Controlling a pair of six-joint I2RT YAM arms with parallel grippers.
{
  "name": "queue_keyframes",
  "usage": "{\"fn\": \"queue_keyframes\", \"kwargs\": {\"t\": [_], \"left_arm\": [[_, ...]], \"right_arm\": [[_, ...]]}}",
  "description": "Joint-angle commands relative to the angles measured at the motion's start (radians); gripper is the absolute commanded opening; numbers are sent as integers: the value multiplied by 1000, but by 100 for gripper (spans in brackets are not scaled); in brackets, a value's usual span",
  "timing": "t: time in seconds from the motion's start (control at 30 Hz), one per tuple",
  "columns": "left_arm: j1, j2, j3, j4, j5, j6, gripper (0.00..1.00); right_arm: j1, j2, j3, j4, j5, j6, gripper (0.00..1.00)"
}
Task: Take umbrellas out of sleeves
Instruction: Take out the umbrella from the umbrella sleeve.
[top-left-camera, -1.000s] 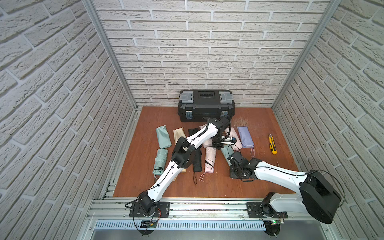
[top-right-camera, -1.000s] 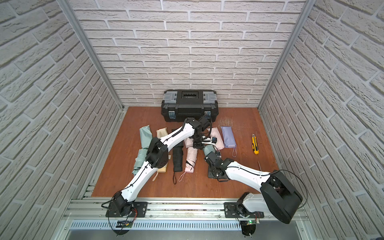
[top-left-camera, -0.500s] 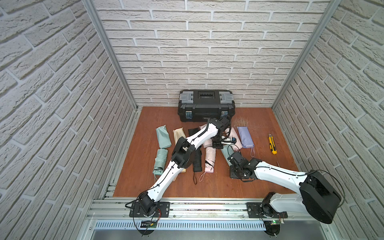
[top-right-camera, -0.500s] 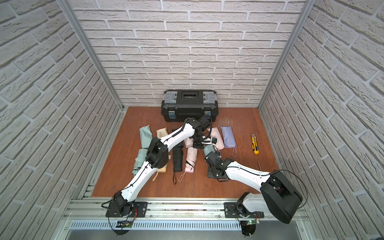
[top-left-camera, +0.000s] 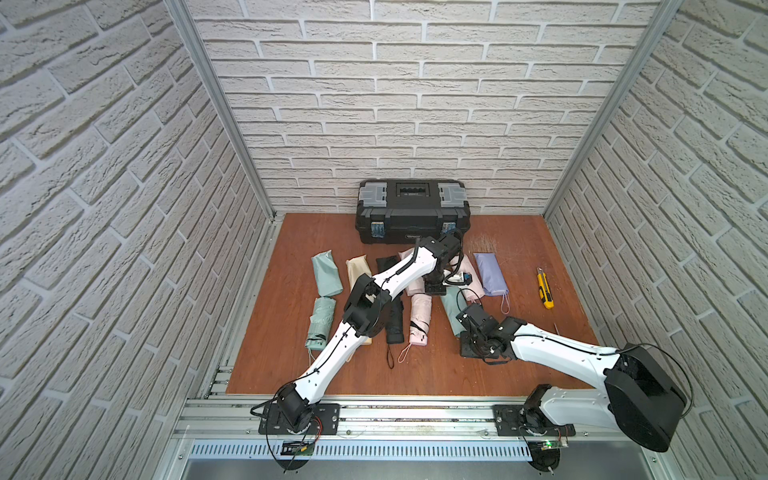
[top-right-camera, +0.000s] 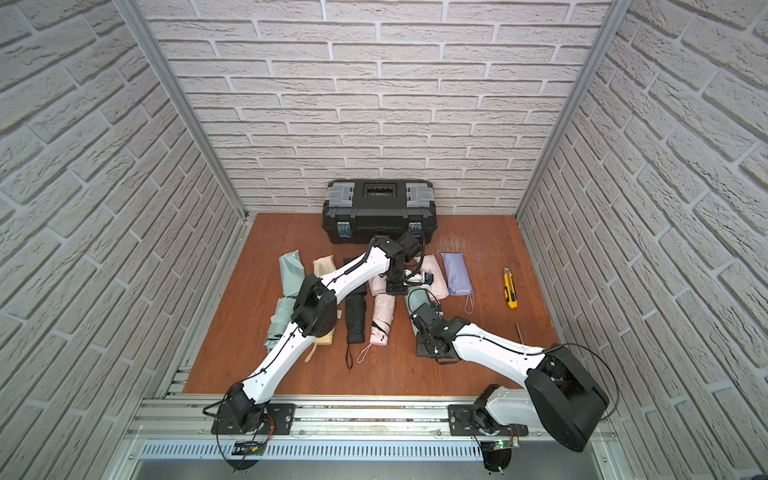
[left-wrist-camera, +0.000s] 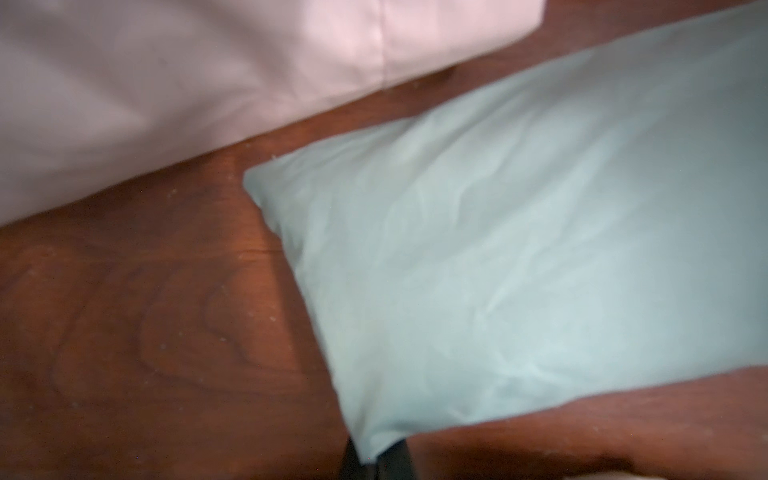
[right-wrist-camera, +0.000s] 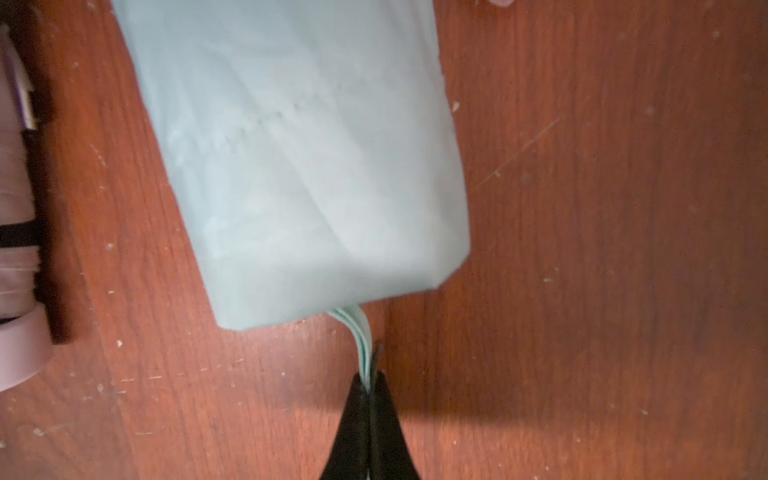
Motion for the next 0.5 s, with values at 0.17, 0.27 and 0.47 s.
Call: {"fn": "queue_keyframes", "kwargs": {"t": [0.17,0.27,0.47], "left_arm": [[16,-33,26,6,-73,-47,0],[17,-34,25,6,-87,-52,0],[23,-41,32,14,-117,-67,0]], "right_arm": [[5,-50,-33,-24,2,18,3],[5,-59,-37,-33,4,22,3],[5,-94,-60,-42,3,34,3]]}}
